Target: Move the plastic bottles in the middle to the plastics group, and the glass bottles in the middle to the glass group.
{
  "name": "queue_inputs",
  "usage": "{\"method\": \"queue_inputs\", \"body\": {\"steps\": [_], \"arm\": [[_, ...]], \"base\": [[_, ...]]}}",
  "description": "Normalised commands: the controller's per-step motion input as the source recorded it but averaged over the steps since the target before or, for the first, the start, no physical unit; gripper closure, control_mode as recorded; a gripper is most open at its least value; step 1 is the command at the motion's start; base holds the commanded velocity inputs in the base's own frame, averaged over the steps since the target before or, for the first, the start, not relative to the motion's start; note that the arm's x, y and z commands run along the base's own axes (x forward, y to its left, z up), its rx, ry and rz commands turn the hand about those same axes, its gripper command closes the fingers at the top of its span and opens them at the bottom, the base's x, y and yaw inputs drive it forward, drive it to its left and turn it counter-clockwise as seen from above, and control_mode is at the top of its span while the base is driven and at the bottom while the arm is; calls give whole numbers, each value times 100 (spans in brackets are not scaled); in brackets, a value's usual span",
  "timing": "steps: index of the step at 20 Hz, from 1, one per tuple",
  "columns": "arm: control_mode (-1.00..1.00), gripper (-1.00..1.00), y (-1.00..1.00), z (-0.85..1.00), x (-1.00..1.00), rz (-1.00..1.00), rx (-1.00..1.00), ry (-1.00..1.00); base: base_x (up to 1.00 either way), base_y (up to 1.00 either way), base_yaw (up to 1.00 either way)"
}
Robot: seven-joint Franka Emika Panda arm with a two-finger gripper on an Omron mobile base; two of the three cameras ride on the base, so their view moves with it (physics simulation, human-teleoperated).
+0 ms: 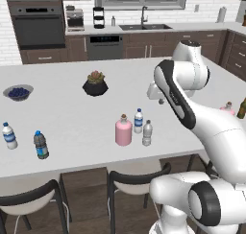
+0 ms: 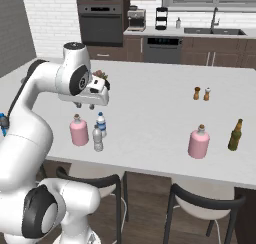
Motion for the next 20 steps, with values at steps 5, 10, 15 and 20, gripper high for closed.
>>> {"method": "queue_inputs", "body": {"steps": [5, 10, 15, 20], "arm": [[-100, -100, 0, -4, -8, 0, 0, 0], [-100, -100, 17, -11, 0, 0, -1, 5], [-100, -100, 52, 0, 12, 2, -7, 18], [-100, -100, 68, 0, 54, 3, -6, 18]], "base": [[0, 0, 0], [0, 0, 0], [0, 0, 0], [0, 0, 0]]}}
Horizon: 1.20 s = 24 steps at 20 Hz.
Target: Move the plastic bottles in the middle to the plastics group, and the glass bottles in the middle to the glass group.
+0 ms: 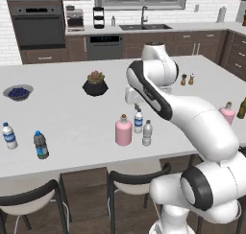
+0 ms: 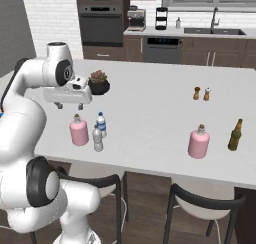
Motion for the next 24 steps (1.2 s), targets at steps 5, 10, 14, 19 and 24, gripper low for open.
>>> {"method": "queue_inputs", "body": {"steps": [5, 10, 14, 19, 24], "arm": [[-100, -100, 59, -26, 94, 2, -1, 11], [-100, -100, 34, -84, 97, 3, 0, 1], [-100, -100, 1, -26, 32, 1, 0, -20], [-100, -100, -1, -15, 0, 0, 0, -24], [-100, -100, 0, -23, -4, 0, 0, 0]], "base": [[0, 0, 0], [0, 0, 0], [0, 0, 0], [0, 0, 0], [0, 0, 0]]}}
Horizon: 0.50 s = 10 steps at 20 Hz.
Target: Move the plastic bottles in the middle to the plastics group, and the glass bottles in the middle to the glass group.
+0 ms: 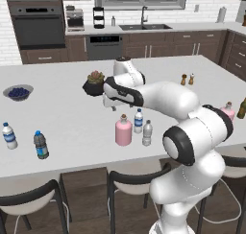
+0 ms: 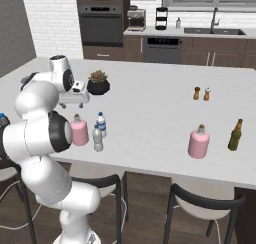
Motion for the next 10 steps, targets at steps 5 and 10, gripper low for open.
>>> {"method": "queue_inputs", "body": {"steps": [5, 10], "arm": [[-100, -100, -3, -15, 0, 0, 0, 1], [-100, -100, -1, -31, 0, 0, 0, 7]], "base": [[0, 0, 0], [0, 0, 0]]}}
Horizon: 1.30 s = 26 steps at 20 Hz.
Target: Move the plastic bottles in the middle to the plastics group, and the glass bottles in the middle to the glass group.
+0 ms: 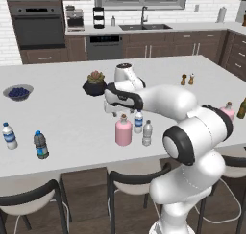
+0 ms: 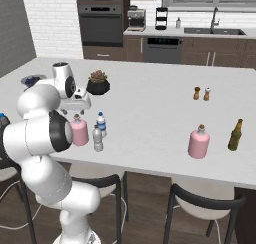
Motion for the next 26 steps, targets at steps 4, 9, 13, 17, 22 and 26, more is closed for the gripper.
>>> {"method": "queue_inputs", "body": {"steps": [4, 9, 13, 17, 22, 26], "arm": [[-100, -100, 0, -44, 0, 0, 0, 6], [-100, -100, 0, -28, 0, 0, 0, 1], [-100, -100, 0, -1, 0, 0, 3, -4], [-100, -100, 0, -2, 3, 0, 2, -3], [-100, -100, -13, -15, 4, 0, 1, 0], [-100, -100, -16, -9, 13, 0, 0, 0]], "base": [[0, 0, 0], [0, 0, 0], [0, 0, 0], [0, 0, 0], [0, 0, 0], [0, 0, 0]]}}
